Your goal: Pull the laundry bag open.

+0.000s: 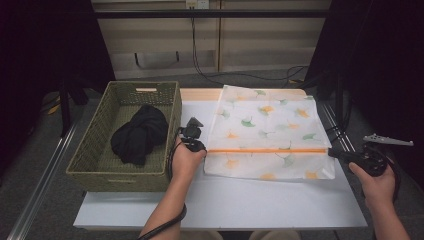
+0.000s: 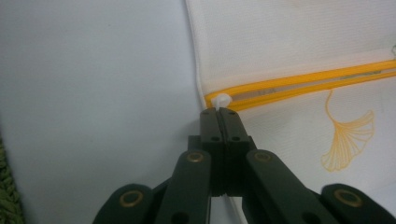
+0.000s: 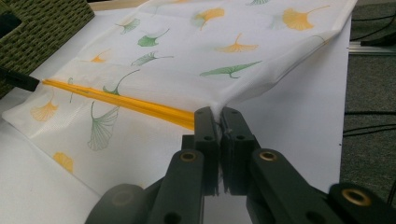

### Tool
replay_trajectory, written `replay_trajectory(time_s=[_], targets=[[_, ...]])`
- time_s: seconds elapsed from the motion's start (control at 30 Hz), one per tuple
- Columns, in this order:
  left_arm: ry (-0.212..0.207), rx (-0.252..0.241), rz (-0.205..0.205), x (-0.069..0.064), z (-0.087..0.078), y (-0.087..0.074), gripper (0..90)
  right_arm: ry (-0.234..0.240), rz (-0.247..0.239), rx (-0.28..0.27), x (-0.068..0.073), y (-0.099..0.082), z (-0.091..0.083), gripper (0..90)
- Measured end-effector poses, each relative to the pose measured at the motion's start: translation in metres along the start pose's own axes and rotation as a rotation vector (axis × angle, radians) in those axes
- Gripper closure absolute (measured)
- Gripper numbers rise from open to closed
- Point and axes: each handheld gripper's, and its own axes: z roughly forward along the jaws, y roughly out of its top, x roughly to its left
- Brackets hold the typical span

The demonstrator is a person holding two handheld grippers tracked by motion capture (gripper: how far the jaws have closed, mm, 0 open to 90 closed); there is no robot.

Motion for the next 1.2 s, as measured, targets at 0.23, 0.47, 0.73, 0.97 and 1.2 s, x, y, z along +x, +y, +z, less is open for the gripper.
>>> replay_trajectory(time_s=[0.23, 0.47, 0.73, 0.97, 1.2], targets=[[0.031, 0.002, 0.012, 0.001, 0.0, -0.002, 90.0, -0.001, -0.004, -0.01, -0.001, 0.001, 0.0, 86.7], [0.015, -0.006, 0.021, 0.0, 0.0, -0.004, 90.0, 0.002, -0.005, 0.006, -0.001, 0.0, 0.002, 86.6], [-0.014, -0.008, 0.046, -0.007, -0.003, -0.008, 90.0, -0.012, -0.013, 0.017, -0.002, -0.002, 0.005, 86.2], [-0.031, -0.023, 0.062, -0.009, -0.008, -0.015, 90.0, -0.022, -0.017, 0.019, -0.001, -0.001, 0.009, 84.6], [-0.03, -0.041, 0.038, -0.006, -0.008, -0.02, 90.0, -0.044, -0.035, 0.024, 0.001, 0.0, 0.012, 76.6]])
